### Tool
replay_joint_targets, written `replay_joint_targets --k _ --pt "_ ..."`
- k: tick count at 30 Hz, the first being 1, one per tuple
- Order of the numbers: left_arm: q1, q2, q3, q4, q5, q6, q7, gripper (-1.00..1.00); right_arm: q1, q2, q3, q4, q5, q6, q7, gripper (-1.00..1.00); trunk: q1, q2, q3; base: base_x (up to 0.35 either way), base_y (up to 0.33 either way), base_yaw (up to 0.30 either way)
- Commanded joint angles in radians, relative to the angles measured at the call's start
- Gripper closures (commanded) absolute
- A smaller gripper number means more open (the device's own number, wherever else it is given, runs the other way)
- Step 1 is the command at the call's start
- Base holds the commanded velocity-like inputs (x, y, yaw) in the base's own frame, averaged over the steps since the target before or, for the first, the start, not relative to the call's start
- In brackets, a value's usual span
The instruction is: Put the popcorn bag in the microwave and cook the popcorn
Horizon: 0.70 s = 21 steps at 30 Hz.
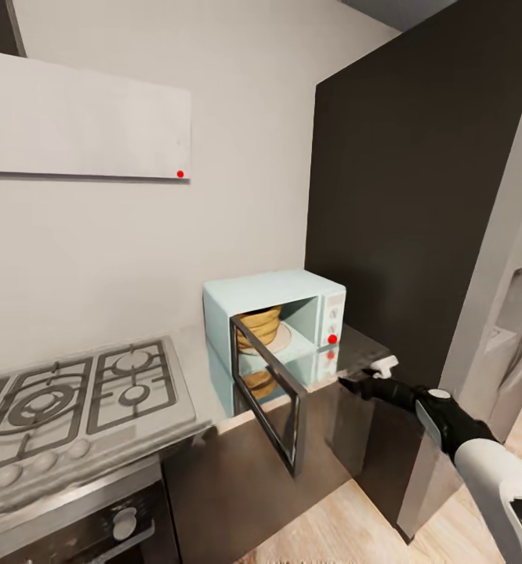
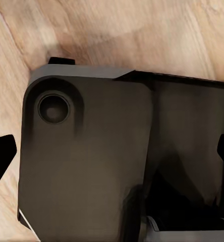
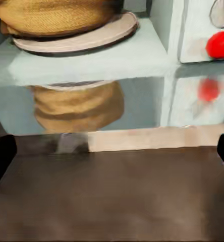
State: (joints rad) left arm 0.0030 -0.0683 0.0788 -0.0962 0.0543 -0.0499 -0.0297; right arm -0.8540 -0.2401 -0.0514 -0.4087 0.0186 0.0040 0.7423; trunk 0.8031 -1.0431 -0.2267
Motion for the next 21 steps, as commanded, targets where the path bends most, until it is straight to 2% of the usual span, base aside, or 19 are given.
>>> replay_joint_targets --k 1,2,4,5,8,9,11,12,13,14,17,21 --pt "0.0 -0.001 0.007 0.0 0.006 -0.001 -0.004 -1.0 0.0 -0.046 -0.009 0.063 0.001 -0.001 0.005 -1.0 0.0 -0.001 -0.001 -0.288 -0.081 0.0" --pt "0.0 -0.001 0.007 0.001 0.006 -0.001 -0.004 -1.0 0.0 -0.08 -0.01 0.148 0.002 -0.007 0.003 -1.0 0.0 -0.001 -0.001 -0.232 -0.08 0.0" --pt "0.0 0.0 0.007 0.001 0.007 -0.001 -0.003 -1.0 0.0 -0.11 -0.011 0.274 0.006 -0.014 -0.02 -1.0 0.0 -0.001 -0.001 -0.118 -0.039 0.0" --pt "0.0 0.0 0.007 0.001 0.007 -0.001 -0.004 -1.0 0.0 -0.117 -0.008 0.352 0.01 -0.016 -0.049 -1.0 0.0 -0.001 -0.001 -0.033 -0.011 0.0" --pt "0.0 0.0 0.007 0.001 0.007 -0.002 -0.004 -1.0 0.018 -0.122 -0.002 0.427 0.024 -0.015 -0.138 -1.0 0.0 -0.001 -0.001 -0.012 -0.004 0.0" --pt "0.0 0.0 0.007 0.001 0.007 -0.002 -0.004 -1.0 0.072 -0.121 -0.001 0.435 0.028 -0.015 -0.187 -1.0 0.0 -0.001 -0.001 -0.002 -0.001 0.0" --pt "0.0 -0.001 0.008 0.001 0.007 -0.002 -0.004 -1.0 0.225 -0.109 -0.001 0.44 0.031 -0.014 -0.273 -1.0 0.0 -0.001 -0.001 0.0 0.0 0.0" --pt "0.0 0.001 0.009 0.002 0.008 -0.002 -0.003 -1.0 0.378 -0.099 -0.001 0.442 0.029 -0.013 -0.31 -1.0 0.0 -0.001 -0.001 0.0 0.0 0.0" --pt "0.0 0.001 0.01 0.003 0.008 -0.002 -0.003 -1.0 0.428 -0.098 -0.001 0.442 0.028 -0.011 -0.315 -1.0 0.0 -0.001 -0.001 0.0 0.0 0.0" --pt "0.0 0.001 0.01 0.003 0.008 -0.002 -0.003 -1.0 0.458 -0.096 -0.001 0.442 0.028 -0.009 -0.322 -1.0 0.0 -0.001 -0.001 0.0 0.0 0.0" --pt "0.0 0.001 0.01 0.003 0.009 -0.002 -0.003 -1.0 0.532 -0.058 -0.002 0.443 0.028 -0.009 -0.389 -1.0 0.0 -0.001 -0.001 0.0 0.0 0.0" --pt "0.0 0.001 0.011 0.003 0.01 -0.003 -0.003 -1.0 0.6 -0.021 -0.002 0.444 0.024 -0.009 -0.541 -1.0 0.0 -0.001 -0.001 0.0 0.0 0.0"
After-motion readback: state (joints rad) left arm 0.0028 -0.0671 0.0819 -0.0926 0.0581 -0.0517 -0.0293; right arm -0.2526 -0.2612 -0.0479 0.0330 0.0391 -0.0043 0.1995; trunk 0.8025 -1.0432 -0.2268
